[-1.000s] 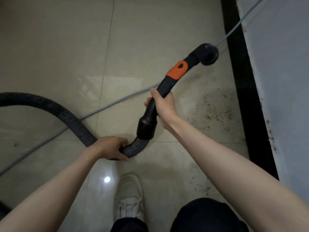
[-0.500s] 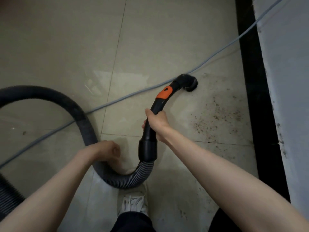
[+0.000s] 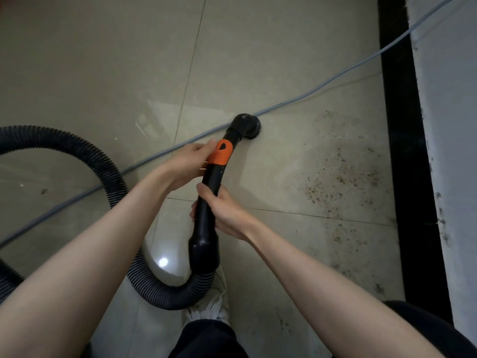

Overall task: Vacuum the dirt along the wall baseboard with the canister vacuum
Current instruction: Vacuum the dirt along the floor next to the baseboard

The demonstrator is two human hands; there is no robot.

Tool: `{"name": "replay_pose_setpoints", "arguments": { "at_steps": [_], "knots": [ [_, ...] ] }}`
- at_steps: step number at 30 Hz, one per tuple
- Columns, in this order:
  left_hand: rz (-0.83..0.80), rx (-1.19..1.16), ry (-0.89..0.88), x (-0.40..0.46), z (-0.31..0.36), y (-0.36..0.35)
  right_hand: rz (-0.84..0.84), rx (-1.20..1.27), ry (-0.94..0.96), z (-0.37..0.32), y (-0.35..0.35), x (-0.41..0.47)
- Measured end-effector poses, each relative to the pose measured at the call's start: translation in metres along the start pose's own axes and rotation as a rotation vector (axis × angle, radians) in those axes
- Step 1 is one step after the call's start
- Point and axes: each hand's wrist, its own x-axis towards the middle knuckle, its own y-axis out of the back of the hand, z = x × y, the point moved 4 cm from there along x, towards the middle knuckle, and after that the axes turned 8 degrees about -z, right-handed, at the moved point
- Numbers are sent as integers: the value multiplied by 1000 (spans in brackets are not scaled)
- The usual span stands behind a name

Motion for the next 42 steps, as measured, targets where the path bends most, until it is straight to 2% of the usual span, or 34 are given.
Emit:
{"name": "replay_pose_setpoints", "arguments": {
  "at_steps": [4,9,13,15,17,18,20,24,27,31,34,37,39,42],
  "knots": [
    [-70,142,108,5,-1,0,-106,6,-70,11,-4,0],
    [-127,70,145,-1,-16,2,-221,11,-204,13,-6,-8],
    [-94,-89,144,-9,-25,-4,-314,-132,-350,-1,16,-10],
    [-94,-109,157,-14,-31,-5,-175,-136,-315,-16,37,-5],
    [-99,-103,169,-24,-38,-5,92,-91,-183,-30,59,5],
    [-109,-96,175,-29,-41,-6,205,-121,-124,-35,66,9],
    [-128,-91,196,-42,-50,-8,323,-242,-78,-39,67,21],
    [-136,-129,235,-66,-66,0,345,-371,-146,-23,43,41],
    [-60,-148,252,-77,-74,16,313,-285,-140,-12,17,53],
    [61,-48,237,-77,-74,29,258,-153,-129,-14,-3,69],
    [5,161,248,-77,-77,26,261,-123,-153,-7,0,61],
    [-136,421,270,-86,-88,8,270,-47,-199,21,10,32],
    [-202,449,292,-91,-92,-8,297,-14,-218,35,20,15],
    [-197,468,228,-81,-77,-31,374,0,-179,27,41,7]
  ]
}}
